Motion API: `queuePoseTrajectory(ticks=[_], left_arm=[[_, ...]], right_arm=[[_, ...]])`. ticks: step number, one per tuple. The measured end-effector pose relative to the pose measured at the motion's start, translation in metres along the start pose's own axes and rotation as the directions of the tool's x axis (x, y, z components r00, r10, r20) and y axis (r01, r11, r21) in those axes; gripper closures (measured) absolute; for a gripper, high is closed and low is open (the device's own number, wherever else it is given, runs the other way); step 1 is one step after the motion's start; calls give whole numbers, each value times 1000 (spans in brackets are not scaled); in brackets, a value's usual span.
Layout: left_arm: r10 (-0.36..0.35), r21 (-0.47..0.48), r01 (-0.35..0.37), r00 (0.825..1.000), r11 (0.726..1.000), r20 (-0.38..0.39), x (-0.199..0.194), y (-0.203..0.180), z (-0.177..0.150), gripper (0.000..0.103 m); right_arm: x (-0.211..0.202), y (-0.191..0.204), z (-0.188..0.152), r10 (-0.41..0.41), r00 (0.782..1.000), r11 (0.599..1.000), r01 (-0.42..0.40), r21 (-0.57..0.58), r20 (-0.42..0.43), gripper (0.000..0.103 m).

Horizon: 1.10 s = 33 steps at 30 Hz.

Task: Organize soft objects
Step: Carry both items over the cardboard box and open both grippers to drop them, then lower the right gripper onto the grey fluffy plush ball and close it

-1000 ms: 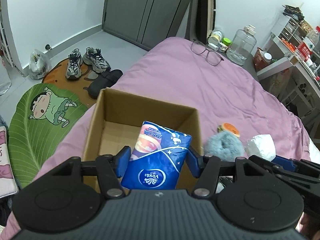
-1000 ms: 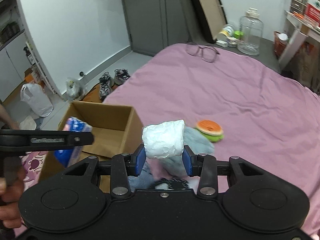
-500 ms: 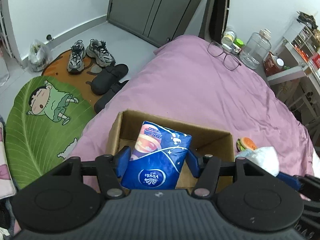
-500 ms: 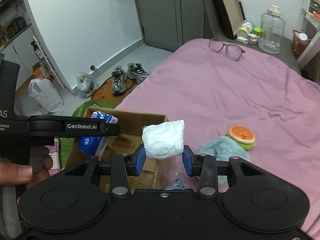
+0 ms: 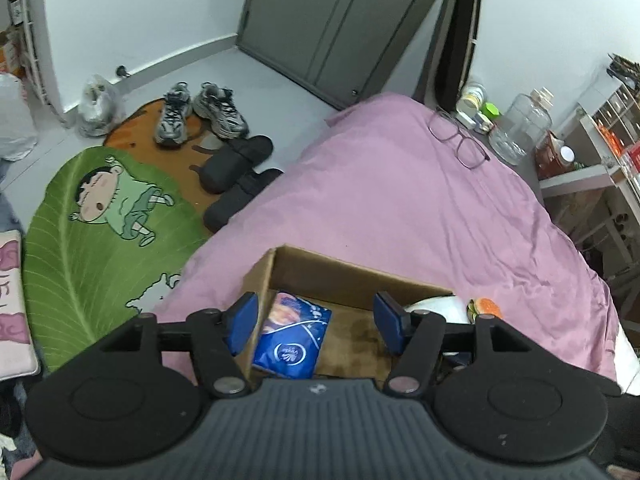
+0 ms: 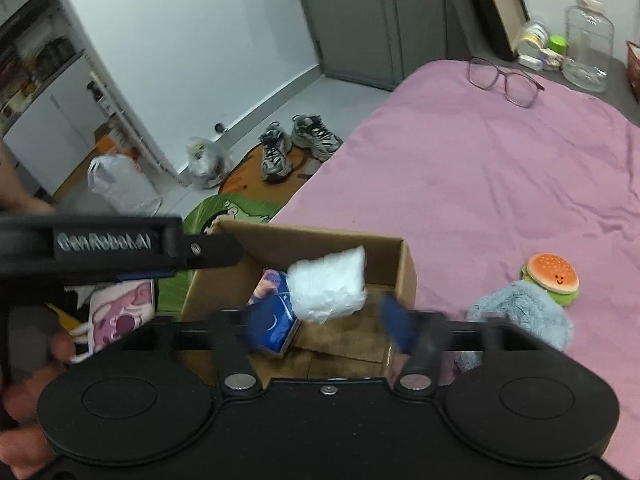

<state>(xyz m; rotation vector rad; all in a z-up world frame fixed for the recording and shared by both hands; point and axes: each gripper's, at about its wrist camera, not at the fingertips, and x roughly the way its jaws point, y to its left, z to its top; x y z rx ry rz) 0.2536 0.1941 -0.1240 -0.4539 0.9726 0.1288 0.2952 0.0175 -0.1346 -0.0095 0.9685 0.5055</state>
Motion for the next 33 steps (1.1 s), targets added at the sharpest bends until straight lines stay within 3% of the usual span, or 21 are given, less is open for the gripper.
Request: queuePoseTrajectory(ticks=[4,9,17,20,25,33], left_arm=[[18,-24,-18,1000,1000,-11,-11,0,-3,34],[7,-58,-8,1000,998,-14,-25,-5,-11,27],[31,-95,-32,999,995,-5,-50,-25,-27,19],[46,-97,-45,999,994,10,-59,-35,-35,10],[33,-106,-30,999,994,26,-66,-53,-48,0],[40,-95,-35,997,995,60,-75,-82,-62,0]], right_arm=[[-14,-3,-2,-26,1000,1000,26,-6,16,29],[-45,-24,-6,-26,998,998,23,60,54,13],[-71,-54,-16,-42,998,995,37,97,50,13],[-83,-64,-18,-41,998,995,36,97,52,12],[-102,-81,-22,-46,996,993,38,108,78,3],[-114,-119,-29,-35,996,988,22,153,80,3]])
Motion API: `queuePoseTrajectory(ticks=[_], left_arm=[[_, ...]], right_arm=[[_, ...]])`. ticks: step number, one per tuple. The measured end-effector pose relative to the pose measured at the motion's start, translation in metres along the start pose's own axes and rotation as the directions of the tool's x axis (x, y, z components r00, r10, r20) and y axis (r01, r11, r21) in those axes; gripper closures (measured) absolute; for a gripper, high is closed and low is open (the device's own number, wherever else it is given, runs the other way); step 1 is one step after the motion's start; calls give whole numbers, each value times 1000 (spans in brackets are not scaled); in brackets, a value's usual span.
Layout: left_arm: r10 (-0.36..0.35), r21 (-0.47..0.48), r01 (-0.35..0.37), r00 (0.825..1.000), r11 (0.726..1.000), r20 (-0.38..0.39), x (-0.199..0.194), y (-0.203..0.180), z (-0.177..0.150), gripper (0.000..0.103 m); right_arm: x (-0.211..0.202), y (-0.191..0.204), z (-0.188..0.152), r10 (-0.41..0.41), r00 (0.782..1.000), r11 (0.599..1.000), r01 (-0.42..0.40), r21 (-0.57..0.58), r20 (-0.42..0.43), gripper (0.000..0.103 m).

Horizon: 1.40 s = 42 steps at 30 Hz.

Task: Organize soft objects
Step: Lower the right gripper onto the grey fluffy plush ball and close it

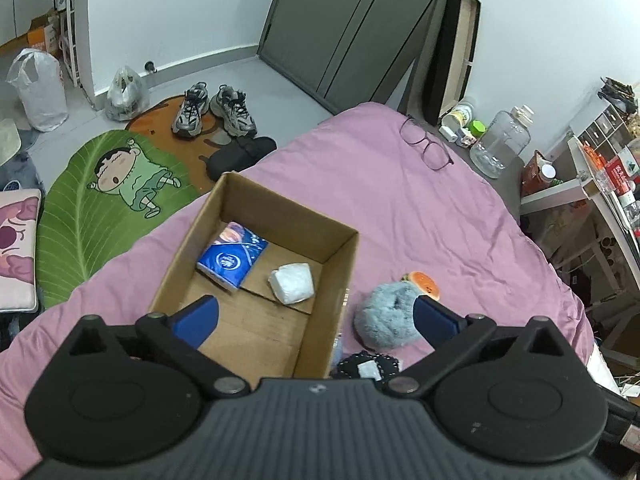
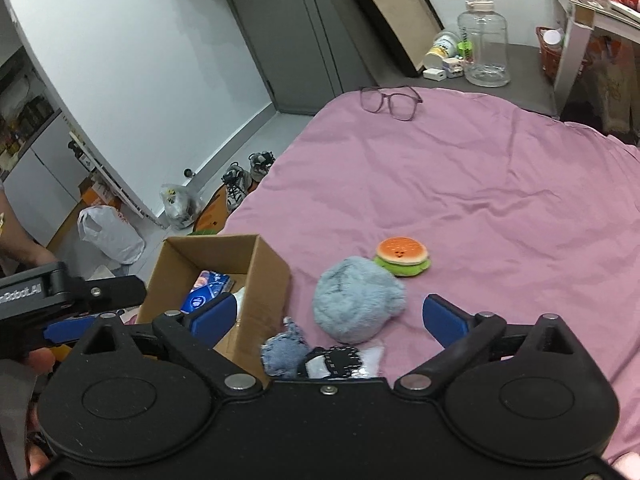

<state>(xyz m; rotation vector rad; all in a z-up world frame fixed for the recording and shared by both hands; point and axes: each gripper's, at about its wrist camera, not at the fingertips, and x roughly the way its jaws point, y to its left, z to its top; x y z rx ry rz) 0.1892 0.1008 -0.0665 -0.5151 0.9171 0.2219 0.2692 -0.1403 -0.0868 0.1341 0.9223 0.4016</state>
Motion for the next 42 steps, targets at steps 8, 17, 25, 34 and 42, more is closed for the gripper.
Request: queuePoseTrajectory(ticks=[8,17,25,34,42], left_arm=[[-2,-1,2,999,1000,35,-4,-26,-7,0],[39,-9,-39,999,999,-29,12,-51,-12,0],[46,10,-45,998,999,-43,31,-76,-19,2],[8,-39,-12,996,999,-87,68,-92,-24,34],[16,-53,-23,991,998,-137,107,-97,-28,47]], right_arm=[[-5,-32,3,15,1000,997,-15,71,10,3],[2,-70,3,24,1000,985,-26,168,18,3],[22,-97,0,93,995,959,-84,270,-20,11],[52,-124,-10,163,984,916,-127,381,-64,32],[82,-134,-11,223,971,881,-161,445,-88,41]])
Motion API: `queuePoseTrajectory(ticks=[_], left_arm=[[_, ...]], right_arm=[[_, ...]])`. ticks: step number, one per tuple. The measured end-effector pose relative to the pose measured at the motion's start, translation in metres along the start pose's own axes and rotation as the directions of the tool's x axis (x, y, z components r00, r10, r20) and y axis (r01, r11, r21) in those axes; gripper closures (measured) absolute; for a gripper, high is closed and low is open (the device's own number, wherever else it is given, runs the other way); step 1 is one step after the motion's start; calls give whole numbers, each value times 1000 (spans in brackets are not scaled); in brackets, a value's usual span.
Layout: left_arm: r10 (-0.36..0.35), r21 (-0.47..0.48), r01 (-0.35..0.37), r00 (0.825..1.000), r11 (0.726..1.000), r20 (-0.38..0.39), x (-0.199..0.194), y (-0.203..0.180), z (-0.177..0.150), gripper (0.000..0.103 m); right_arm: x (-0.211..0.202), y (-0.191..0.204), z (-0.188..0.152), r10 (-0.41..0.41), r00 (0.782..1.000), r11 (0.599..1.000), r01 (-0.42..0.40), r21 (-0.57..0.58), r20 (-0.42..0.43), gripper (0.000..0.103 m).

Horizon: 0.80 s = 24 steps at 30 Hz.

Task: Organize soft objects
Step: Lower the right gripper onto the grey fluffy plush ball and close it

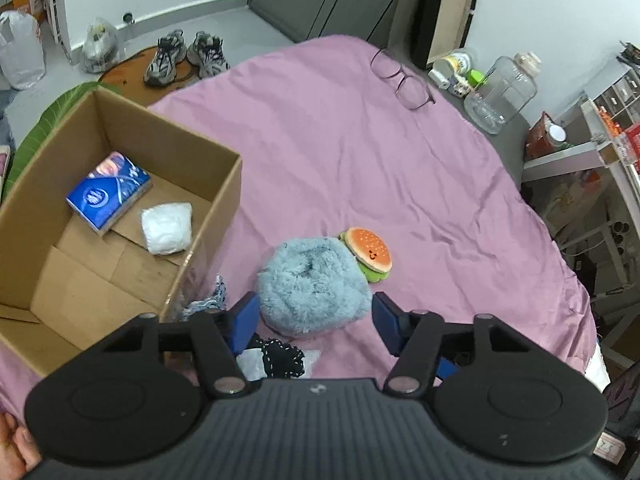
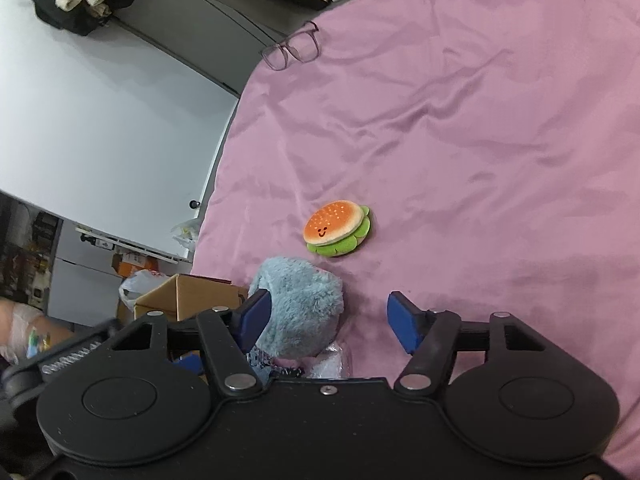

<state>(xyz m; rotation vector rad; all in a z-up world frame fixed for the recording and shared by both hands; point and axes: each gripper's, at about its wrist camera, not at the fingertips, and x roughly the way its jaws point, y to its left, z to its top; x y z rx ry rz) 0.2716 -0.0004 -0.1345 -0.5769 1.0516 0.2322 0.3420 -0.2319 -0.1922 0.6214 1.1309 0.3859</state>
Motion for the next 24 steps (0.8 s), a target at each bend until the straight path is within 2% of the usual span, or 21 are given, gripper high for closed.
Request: queuePoseTrajectory(ticks=[5,13,24], left_arm=[[24,-22,-24,1000,999,-14,22,3,4,56],[49,-36,-50,998,998,-35,50,7,11,57],[22,-52,-25,998,998,-51,68,13,14,57]], right_arm=[[19,-5,4,25,999,999,-24,39,-33,43],[45,-4,7,13,998,1000,-11,28,-67,43],[61,-7,10,22,998,996,-16,90,-59,43]])
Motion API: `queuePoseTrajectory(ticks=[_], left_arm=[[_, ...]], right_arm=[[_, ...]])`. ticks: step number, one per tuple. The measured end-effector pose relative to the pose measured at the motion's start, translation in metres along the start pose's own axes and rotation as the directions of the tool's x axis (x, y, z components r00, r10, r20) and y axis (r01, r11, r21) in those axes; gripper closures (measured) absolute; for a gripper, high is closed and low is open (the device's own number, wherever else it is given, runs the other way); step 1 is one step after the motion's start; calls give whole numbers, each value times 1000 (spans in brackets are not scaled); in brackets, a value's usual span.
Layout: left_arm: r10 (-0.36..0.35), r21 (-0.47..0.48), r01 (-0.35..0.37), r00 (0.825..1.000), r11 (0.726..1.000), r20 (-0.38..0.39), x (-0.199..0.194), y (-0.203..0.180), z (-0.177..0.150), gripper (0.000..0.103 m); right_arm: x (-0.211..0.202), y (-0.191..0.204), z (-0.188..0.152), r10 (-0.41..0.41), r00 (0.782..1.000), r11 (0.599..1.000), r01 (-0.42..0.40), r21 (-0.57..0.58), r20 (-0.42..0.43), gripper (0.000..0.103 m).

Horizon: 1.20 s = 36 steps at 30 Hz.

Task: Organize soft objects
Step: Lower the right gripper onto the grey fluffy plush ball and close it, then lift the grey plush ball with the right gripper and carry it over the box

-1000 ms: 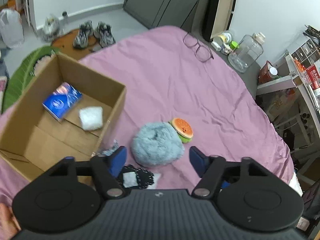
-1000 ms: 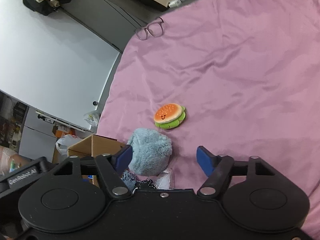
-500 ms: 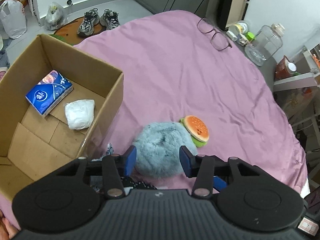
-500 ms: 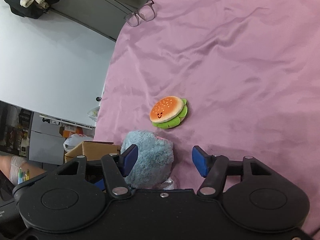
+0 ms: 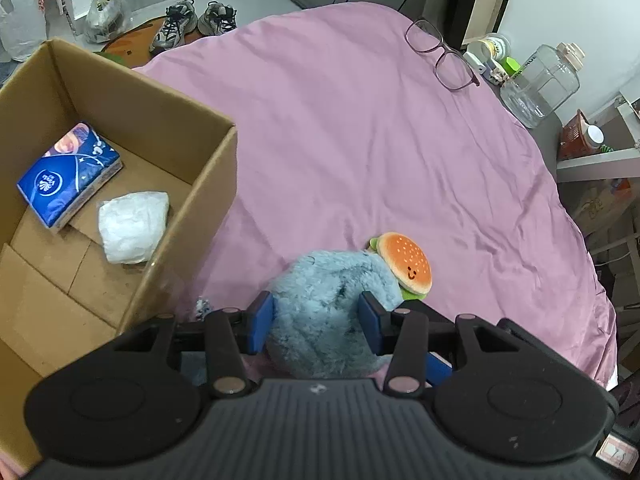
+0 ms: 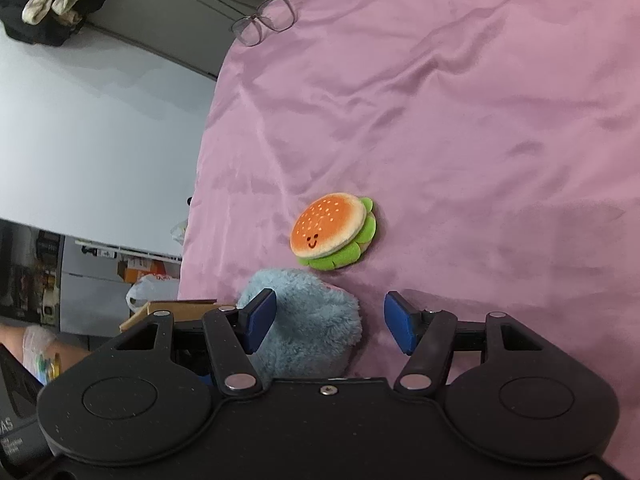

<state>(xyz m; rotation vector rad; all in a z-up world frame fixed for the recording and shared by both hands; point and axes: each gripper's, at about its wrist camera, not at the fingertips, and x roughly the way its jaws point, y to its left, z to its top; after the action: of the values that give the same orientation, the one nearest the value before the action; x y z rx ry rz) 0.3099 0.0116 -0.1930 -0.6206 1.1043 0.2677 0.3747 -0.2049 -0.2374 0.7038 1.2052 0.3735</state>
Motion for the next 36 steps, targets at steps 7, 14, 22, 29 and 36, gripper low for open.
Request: queuePoseTrajectory(ticks=[7,14,22,29,36], left_arm=[[-21,-16,20,1000,1000,-15,7,4,-2,57],[-37,-31,37,999,999,-5,10,9,-5,60],[-44,-29,44,999,999,-3,8,8,-3,70],[-92,-5,92,995,996,-28,0,3,-4,73],[-147,23,150,985,988,-89,1,-14,-18,74]], right_arm=[[7,1,0,-14,1000,999,13,36,23,43],[12,2,-5,-6,999,997,3,71,38,58],[4,8,-7,-22,998,998,19,55,57,65],[-15,9,-10,-56,994,996,49,72,93,65],[-50,-11,-18,-115,985,989,100,112,130,65]])
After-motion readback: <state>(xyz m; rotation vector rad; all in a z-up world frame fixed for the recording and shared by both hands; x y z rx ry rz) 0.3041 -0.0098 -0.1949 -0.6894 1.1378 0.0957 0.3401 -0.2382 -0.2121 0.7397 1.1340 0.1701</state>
